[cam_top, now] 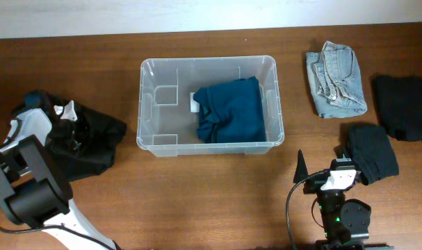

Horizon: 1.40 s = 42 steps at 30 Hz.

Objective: Pack container

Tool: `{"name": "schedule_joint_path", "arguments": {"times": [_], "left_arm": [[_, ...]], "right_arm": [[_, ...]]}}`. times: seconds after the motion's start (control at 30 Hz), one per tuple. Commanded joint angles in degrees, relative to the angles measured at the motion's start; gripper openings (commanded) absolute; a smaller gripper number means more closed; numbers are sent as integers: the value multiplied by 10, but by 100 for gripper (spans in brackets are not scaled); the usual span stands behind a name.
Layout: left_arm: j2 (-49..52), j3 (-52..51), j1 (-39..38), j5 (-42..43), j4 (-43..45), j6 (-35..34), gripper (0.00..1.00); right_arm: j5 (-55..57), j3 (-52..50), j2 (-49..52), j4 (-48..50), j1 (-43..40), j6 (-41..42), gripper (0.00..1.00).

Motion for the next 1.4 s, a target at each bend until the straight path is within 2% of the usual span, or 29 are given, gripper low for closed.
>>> {"name": "schedule_joint_path", "arguments": {"times": [0.0,0.17,0.57,0.77,0.8,0.87,1.0,1.17,1.2,1.23,1.3,1.37], "left_arm": [[24,-15,27,-19,-2,5,1],[24,-15,34,-42,-3,73,0],[24,-15,27,-74,66,152,1],[24,-13,13,-73,97,158,1],[24,-9,11,-74,97,158,3],[23,7,11,-73,90,140,29],[21,67,11,-73,39,126,33],[18,162,11,-71,-48,118,51],[18,183,11,-71,-66,105,56],[18,201,11,-71,-81,91,66],[17,240,13,-71,-113,51,99],[14,272,18,-71,-141,12,99]], "right_arm": [[-1,-3,-5,-4,4,0,98],[-1,-3,-5,-4,4,0,99],[-1,-3,-5,-4,4,0,98],[-1,-3,-5,-4,4,0,98],[-1,-3,-5,-4,4,0,98],[-1,-3,-5,-4,4,0,98],[-1,-3,-5,-4,4,0,98],[-1,-3,-5,-4,4,0,98],[-1,-3,-5,-4,4,0,98],[-1,-3,-5,-4,4,0,98],[-1,-3,-5,-4,4,0,99],[-1,-3,-5,-4,4,0,98]]}}
